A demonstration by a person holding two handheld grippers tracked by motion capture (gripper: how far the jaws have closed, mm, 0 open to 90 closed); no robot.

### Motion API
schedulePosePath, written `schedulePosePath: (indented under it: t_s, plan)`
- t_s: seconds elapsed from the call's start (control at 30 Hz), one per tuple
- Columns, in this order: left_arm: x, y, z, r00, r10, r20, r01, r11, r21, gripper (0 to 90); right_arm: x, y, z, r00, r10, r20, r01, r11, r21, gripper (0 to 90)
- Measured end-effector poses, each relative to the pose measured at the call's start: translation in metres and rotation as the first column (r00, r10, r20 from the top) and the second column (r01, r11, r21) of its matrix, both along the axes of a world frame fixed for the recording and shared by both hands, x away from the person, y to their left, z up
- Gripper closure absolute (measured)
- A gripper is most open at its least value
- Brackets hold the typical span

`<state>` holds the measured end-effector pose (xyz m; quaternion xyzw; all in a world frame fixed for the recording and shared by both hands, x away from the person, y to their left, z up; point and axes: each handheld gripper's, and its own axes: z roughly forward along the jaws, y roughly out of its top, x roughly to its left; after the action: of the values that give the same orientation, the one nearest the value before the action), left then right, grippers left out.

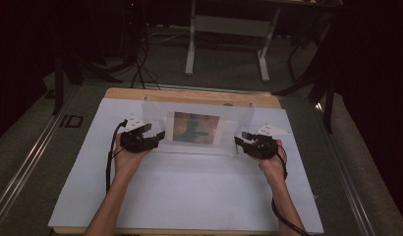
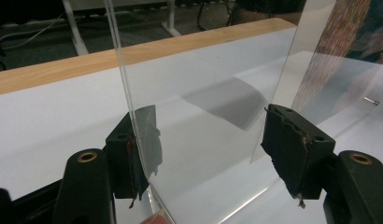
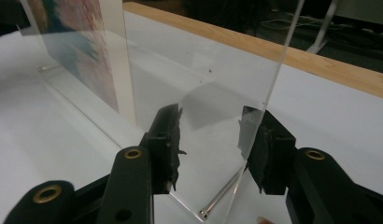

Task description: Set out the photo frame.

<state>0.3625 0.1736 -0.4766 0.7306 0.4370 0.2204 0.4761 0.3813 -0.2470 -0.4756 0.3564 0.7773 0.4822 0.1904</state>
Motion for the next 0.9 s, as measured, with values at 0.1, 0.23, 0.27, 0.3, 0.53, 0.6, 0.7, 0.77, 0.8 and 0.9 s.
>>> schedulePosePath:
  t_s: [0.1,0.23,0.27,0.3,0.53,0.6,0.7,0.77,0.8,0.9]
  plan:
    - [-0.002,0.000,0.001,1.0000,0.002,-0.006,-0.002,1.0000,-0.007,35.2,-0.002,-0.001,0.000,1.0000,0.002,-0.008,-0.002,0.9999,0.011,57.0]
    - [-0.004,0.000,0.001,1.0000,0.001,-0.006,-0.001,0.9999,-0.011,35.3,-0.004,-0.001,0.000,1.0000,0.000,-0.008,0.000,0.9999,0.013,57.0]
    - [-0.004,-0.001,0.001,1.0000,0.002,-0.007,-0.002,0.9999,-0.011,35.3,-0.005,-0.001,0.000,1.0000,-0.001,-0.009,0.001,0.9999,0.013,57.0]
    - [-0.005,-0.001,0.001,1.0000,0.002,-0.008,-0.002,0.9999,-0.013,35.3,-0.006,-0.002,-0.001,1.0000,-0.001,-0.008,0.001,0.9999,0.015,57.0]
    - [-0.006,-0.001,0.000,0.9998,0.002,-0.022,-0.002,0.9996,-0.027,35.3,-0.008,-0.003,0.000,1.0000,0.002,-0.009,-0.001,0.9999,0.015,57.0]
    - [-0.007,-0.001,0.000,0.9998,0.001,-0.020,-0.002,0.9996,-0.027,35.3,-0.009,-0.003,0.000,1.0000,0.003,-0.006,-0.003,0.9998,0.017,57.0]
    - [-0.008,-0.002,0.000,0.9997,0.000,-0.023,-0.001,0.9996,-0.028,35.3,-0.010,-0.004,0.001,1.0000,0.001,-0.006,-0.001,0.9998,0.019,57.0]
    - [-0.008,-0.003,0.000,0.9997,-0.001,-0.026,0.000,0.9996,-0.028,35.4,-0.011,-0.005,0.000,1.0000,0.001,-0.005,-0.001,0.9998,0.019,56.9]
    - [-0.008,-0.003,0.000,0.9996,-0.001,-0.027,0.000,0.9996,-0.027,35.4,-0.011,-0.005,0.000,1.0000,0.000,-0.005,0.000,0.9998,0.019,57.0]
    - [-0.009,-0.003,-0.001,0.9996,-0.001,-0.030,0.000,0.9997,-0.023,35.7,-0.011,-0.006,-0.002,0.9999,0.000,-0.010,0.000,0.9998,0.020,57.0]
